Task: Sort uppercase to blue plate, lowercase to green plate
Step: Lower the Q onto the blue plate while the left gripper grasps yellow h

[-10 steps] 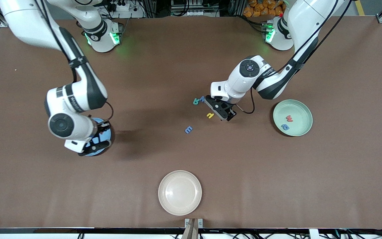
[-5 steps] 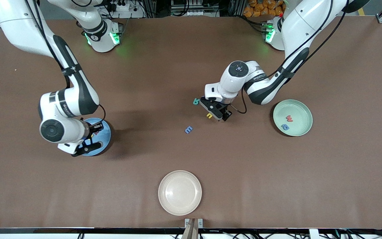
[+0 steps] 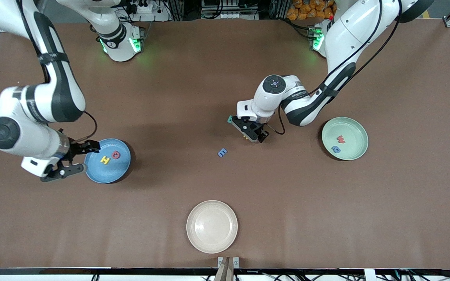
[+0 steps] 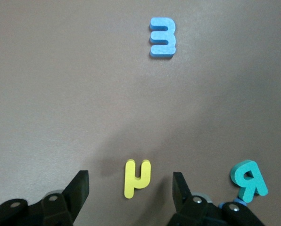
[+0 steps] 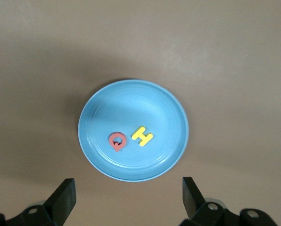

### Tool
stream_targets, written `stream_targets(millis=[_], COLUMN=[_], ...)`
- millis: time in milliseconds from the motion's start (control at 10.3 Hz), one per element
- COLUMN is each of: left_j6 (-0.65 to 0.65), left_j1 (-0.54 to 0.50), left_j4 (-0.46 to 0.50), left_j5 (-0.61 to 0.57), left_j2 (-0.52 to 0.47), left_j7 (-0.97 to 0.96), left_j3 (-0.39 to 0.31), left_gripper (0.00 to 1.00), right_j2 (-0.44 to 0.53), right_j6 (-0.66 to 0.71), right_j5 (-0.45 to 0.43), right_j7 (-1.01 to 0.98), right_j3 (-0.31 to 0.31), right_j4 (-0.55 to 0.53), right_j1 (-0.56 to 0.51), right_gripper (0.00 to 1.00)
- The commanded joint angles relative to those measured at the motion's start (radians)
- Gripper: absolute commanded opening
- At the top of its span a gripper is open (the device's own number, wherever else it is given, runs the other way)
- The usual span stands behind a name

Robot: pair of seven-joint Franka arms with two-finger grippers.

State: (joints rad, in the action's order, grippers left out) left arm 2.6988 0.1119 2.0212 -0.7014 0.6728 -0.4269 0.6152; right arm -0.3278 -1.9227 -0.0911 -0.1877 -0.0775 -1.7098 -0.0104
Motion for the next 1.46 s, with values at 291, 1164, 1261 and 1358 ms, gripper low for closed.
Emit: stream_targets(millis=[291, 1164, 1261, 1358], left_j6=[0.004, -0.007, -0.007, -0.007], left_j1=[0.017, 0.038, 0.038, 0.037], left_j4=[-0.016, -0.068, -0.068, -0.068], left_j5=[-0.199, -0.187, -0.187, -0.187], left_j2=[0.048, 0.059, 0.059, 0.057], left_j7=[-0.171, -0.184, -0.184, -0.182], left_j3=[-0.028, -0.028, -0.028, -0.028], left_gripper=[0.51, 0.22, 0.15, 0.11], right_j2=[0.108, 0.242, 0.251, 0.256], right_j6=[0.025, 0.062, 0.068, 0.071], right_j5=[0.024, 0.109, 0.11, 0.11], right_j7=[-0.007, 0.002, 0.004, 0.005], right_j3=[-0.005, -0.012, -0.013, -0.013], right_j4=[-0.011, -0.011, -0.011, -0.011], right_j1=[-0.006, -0.045, -0.052, -0.056], right_gripper=[1.0, 0.97, 0.97, 0.97])
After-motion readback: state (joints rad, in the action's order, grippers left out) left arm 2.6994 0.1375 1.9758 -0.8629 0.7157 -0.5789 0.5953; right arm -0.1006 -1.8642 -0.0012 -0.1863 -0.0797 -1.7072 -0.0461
